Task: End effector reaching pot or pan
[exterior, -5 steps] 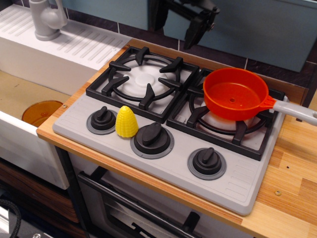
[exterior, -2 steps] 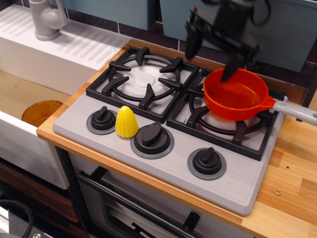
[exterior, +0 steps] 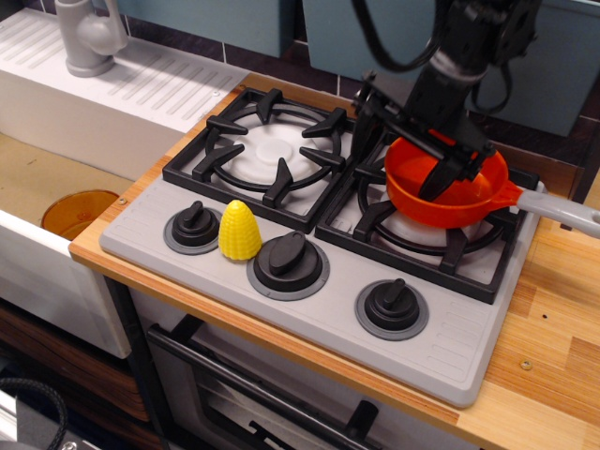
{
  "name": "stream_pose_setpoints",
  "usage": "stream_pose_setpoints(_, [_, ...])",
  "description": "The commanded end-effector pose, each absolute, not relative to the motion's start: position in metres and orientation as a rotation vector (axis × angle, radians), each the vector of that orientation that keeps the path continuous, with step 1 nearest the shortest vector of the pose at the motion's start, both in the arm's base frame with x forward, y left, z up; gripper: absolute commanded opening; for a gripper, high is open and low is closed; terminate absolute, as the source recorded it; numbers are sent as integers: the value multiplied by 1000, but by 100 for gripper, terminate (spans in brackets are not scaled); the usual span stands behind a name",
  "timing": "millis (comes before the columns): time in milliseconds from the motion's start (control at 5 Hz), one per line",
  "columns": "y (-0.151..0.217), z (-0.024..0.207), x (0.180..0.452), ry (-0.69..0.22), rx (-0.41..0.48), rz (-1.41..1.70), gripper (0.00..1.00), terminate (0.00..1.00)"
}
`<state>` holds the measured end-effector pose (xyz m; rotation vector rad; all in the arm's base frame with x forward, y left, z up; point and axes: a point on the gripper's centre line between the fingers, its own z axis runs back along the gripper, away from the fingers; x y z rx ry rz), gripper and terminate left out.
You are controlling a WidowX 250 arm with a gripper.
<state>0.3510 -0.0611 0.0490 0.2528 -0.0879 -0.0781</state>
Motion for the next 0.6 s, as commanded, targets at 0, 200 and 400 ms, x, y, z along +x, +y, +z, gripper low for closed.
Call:
stream_pose_setpoints(0, [-56, 59, 366, -190, 181, -81, 100, 0])
stream_pose_setpoints(200, [-56, 59, 366, -190, 181, -81, 100, 0])
stream_pose_setpoints(400, [-56, 59, 366, -190, 181, -81, 100, 100])
